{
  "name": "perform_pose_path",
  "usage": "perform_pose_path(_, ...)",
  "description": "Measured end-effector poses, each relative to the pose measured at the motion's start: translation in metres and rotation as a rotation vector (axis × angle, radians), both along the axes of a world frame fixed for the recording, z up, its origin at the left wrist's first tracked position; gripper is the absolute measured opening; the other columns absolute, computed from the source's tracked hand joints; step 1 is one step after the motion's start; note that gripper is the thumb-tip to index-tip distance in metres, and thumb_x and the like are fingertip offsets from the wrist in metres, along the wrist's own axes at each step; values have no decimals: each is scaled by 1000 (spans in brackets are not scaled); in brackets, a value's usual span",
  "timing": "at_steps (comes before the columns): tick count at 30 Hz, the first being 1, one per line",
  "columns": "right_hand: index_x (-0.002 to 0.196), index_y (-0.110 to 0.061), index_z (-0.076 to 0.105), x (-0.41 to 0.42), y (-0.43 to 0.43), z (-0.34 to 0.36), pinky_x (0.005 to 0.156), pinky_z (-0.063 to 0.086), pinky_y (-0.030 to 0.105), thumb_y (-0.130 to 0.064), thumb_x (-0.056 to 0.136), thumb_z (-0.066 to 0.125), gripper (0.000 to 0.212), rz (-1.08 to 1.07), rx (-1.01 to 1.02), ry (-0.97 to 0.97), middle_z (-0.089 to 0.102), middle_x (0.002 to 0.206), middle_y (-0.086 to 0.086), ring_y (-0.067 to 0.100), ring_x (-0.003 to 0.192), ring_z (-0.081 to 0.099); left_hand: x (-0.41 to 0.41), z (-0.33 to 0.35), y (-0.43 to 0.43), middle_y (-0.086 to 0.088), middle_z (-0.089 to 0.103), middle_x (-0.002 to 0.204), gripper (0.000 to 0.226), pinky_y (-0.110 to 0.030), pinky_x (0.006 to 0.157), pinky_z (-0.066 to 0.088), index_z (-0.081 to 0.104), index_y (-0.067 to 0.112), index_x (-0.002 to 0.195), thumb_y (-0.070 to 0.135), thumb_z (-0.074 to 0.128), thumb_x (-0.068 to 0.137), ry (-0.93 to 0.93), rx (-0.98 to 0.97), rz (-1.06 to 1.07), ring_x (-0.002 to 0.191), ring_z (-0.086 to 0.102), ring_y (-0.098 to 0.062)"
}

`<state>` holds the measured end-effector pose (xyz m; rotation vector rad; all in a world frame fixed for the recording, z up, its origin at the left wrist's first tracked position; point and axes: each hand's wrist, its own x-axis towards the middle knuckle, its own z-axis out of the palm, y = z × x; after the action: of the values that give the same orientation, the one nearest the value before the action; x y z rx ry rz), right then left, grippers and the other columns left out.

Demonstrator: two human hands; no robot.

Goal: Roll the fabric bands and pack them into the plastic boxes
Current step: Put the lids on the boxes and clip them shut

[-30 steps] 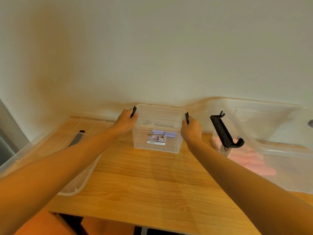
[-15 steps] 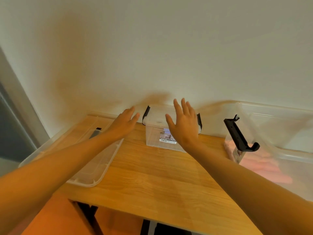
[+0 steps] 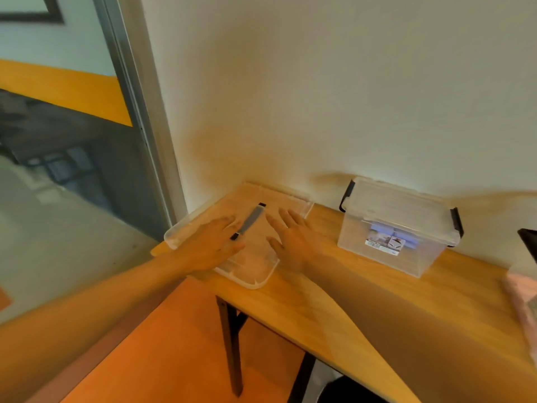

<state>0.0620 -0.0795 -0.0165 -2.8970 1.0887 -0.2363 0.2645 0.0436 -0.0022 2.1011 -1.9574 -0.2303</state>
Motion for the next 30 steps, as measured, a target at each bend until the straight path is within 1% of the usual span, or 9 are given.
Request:
perform_pose_path(6, 161, -27, 26, 3, -10, -33, 124, 18, 42, -29, 109, 38, 53, 52, 61, 134, 20, 169, 6, 28, 155, 20, 8, -19, 0, -1, 20, 166, 69, -28, 120, 15, 27, 22, 158, 56, 44, 101, -174, 57, -187, 151, 21, -17)
perform_pose_path(9, 159, -25, 34, -1, -16, -33, 122, 20, 40, -30, 110, 35, 49, 123, 42, 99, 30, 166, 5, 27, 153, 27, 17, -25, -10, -1, 20, 166, 71, -31, 121, 14, 27, 25, 158, 65, 25, 99, -210, 76, -182, 150, 22, -18)
perform_pose_path(13, 153, -21, 45, -14, -25, -33, 121, 23, 38, -34, 109, 33, 48, 211, 49, 45, 41, 160, 6, 26, 149, 36, 29, -37, -19, 0, 6, 169, 107, -36, 123, 8, 17, 29, 160, 92, -3, 76, -299, 147, -243, 155, 9, -21)
perform_pose_path(16, 142, -17, 58, -28, -29, -31, 116, 34, 40, -41, 95, 38, 57, 275, 38, 43, 52, 152, 9, 26, 138, 48, 32, -45, -17, 6, -11, 167, 113, -31, 119, -10, 0, 37, 160, 100, 2, 66, -296, 214, -296, 154, -12, -15)
perform_pose_path(19, 126, -14, 67, -32, -34, -36, 104, 50, 45, -23, 89, 62, 39, 374, -65, 31, 65, 135, 9, 28, 121, 60, 35, -49, -18, 4, -15, 167, 110, -32, 118, -12, -4, 39, 159, 99, 10, 68, -309, 208, -323, 153, -14, -15)
perform_pose_path(22, 112, -18, 68, -30, -35, -36, 94, 53, 41, -18, 91, 71, 21, 453, -215, 16, 68, 115, 4, 24, 104, 63, 33, -49, -16, 2, -11, 167, 105, -32, 119, -10, 2, 36, 160, 94, 27, 76, -369, 170, -362, 154, -10, -16)
perform_pose_path(25, 113, -23, 61, -28, -33, -32, 92, 51, 38, -17, 89, 74, 28, 487, -335, 30, 64, 108, 1, 22, 97, 60, 33, -50, -14, -2, 5, 168, 93, -35, 122, 3, 17, 33, 160, 82, 44, 85, -319, 42, -369, 154, 7, -18)
perform_pose_path(28, 116, -20, 62, -19, -37, -22, 91, 52, 42, -2, 80, 75, 42, 477, -425, 6, 65, 108, 6, 28, 97, 61, 39, -44, -12, -11, 40, 157, 78, -48, 114, 37, 31, 29, 155, 39, 72, 89, -340, -96, -401, 140, 43, -31)
perform_pose_path(30, 117, -20, 63, -13, -39, -11, 93, 52, 44, 3, 76, 77, 49, 448, -462, -13, 66, 109, 6, 30, 100, 62, 39, -34, -7, -12, 51, 148, 70, -48, 110, 43, 40, 21, 151, 18, 74, 90, -386, -185, -340, 131, 53, -32)
